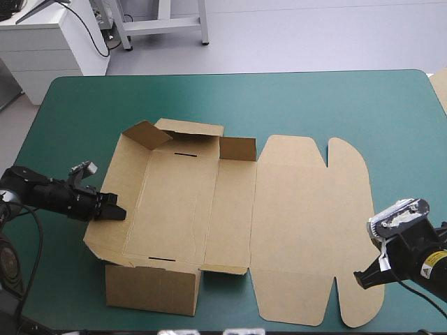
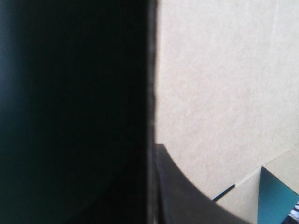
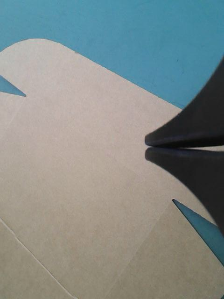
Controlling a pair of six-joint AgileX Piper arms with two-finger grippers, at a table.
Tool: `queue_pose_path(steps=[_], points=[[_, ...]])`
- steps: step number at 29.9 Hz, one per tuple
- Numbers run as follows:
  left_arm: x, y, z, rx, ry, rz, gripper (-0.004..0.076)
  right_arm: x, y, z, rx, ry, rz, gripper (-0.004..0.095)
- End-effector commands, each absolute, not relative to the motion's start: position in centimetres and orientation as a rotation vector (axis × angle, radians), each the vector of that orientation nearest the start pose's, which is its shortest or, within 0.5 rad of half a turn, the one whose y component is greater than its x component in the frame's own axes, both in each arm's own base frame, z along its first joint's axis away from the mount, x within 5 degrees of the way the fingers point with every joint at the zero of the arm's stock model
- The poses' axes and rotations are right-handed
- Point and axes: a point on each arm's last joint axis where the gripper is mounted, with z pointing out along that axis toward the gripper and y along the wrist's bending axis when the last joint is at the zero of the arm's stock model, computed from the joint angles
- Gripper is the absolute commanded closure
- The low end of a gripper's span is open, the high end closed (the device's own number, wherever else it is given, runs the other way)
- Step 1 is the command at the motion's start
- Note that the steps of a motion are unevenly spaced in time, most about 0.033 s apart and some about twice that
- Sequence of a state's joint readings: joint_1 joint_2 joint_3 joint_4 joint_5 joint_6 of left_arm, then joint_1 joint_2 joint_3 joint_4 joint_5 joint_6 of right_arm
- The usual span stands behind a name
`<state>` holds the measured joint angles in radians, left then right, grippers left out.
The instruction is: Fold the box
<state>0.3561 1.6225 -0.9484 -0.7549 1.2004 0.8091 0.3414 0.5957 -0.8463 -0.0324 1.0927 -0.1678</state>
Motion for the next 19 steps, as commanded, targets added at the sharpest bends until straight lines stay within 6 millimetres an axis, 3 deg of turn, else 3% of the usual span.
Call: queue_pose_path(steps=[1, 8, 13, 16, 19], points=[[27.8, 1.6, 26.9, 0.322, 2.641, -0.983, 0.0731, 8.2, 2.6, 36.5, -0.568, 2.18, 0.045, 0.0929], [29.8, -3.5, 35.9, 0.693, 2.473, -0.683, 0.0731, 8.2, 2.6, 36.5, -0.568, 2.18, 0.045, 0.0929], [29.6, -8.2, 41.9, 0.933, 2.294, -0.418, 0.0731, 8.3, 2.6, 36.7, -0.565, 2.163, 0.037, 0.0929], [29.2, -10.4, 44.4, 1.02, 2.178, -0.235, 0.0731, 8.5, 2.6, 36.9, -0.559, 2.134, 0.035, 0.0929], [28.7, -12.3, 45.6, 1.087, 2.085, -0.157, 0.0731, 8.6, 2.6, 37.1, -0.549, 2.116, 0.04, 0.0929]])
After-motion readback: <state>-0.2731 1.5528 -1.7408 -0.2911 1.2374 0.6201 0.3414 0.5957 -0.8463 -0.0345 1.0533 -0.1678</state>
